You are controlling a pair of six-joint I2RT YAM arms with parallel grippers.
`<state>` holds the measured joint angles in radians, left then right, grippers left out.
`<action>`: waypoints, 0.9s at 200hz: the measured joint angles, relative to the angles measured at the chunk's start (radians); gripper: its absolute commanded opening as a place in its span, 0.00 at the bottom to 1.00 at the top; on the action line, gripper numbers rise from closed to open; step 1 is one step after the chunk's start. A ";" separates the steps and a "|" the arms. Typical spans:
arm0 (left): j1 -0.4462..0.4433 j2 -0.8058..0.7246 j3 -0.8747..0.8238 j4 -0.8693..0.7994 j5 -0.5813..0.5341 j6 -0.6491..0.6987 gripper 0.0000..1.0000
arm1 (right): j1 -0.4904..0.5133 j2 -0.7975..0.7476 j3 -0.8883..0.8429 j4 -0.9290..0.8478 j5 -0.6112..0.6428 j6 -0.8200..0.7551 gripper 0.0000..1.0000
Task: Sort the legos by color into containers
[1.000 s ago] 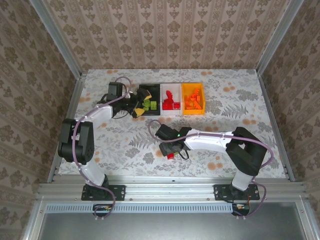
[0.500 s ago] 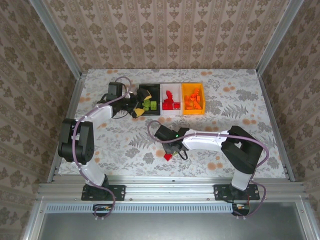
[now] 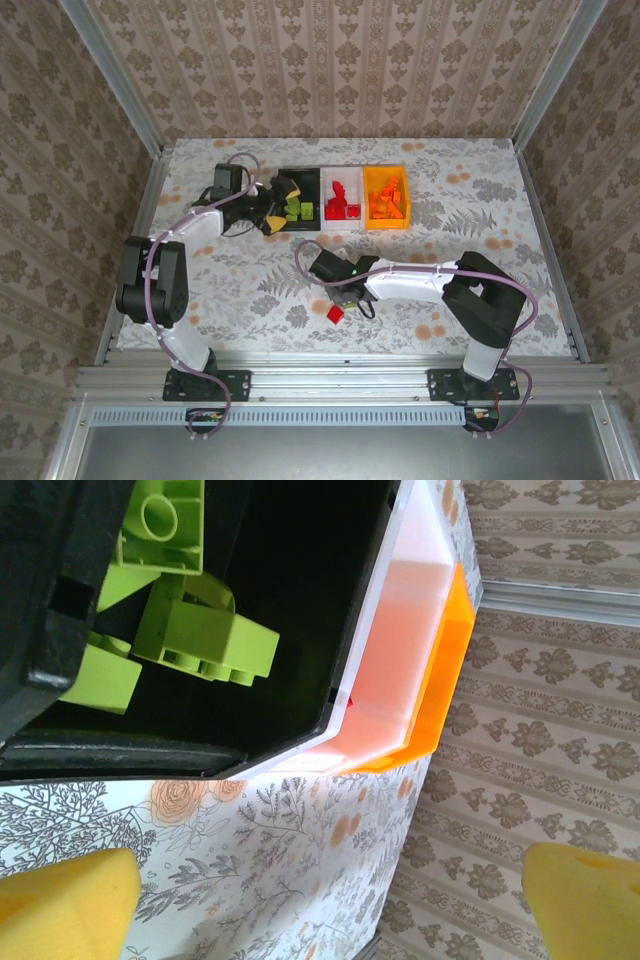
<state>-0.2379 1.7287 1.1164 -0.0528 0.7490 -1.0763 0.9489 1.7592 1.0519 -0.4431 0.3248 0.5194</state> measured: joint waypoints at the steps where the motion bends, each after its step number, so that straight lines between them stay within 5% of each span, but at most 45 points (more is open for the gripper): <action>1: 0.001 0.000 0.000 0.000 0.000 0.000 1.00 | 0.000 -0.002 0.000 0.000 0.001 0.000 0.33; 107: 0.011 0.000 0.001 0.000 0.008 0.000 1.00 | -0.082 -0.045 -0.006 0.018 -0.006 -0.049 0.35; 180: 0.016 0.000 0.001 0.000 0.008 0.000 1.00 | -0.109 -0.074 -0.065 -0.021 -0.074 -0.074 0.60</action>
<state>-0.2218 1.7287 1.1175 -0.0528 0.7570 -1.0767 0.8402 1.6848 0.9867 -0.4637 0.2504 0.4450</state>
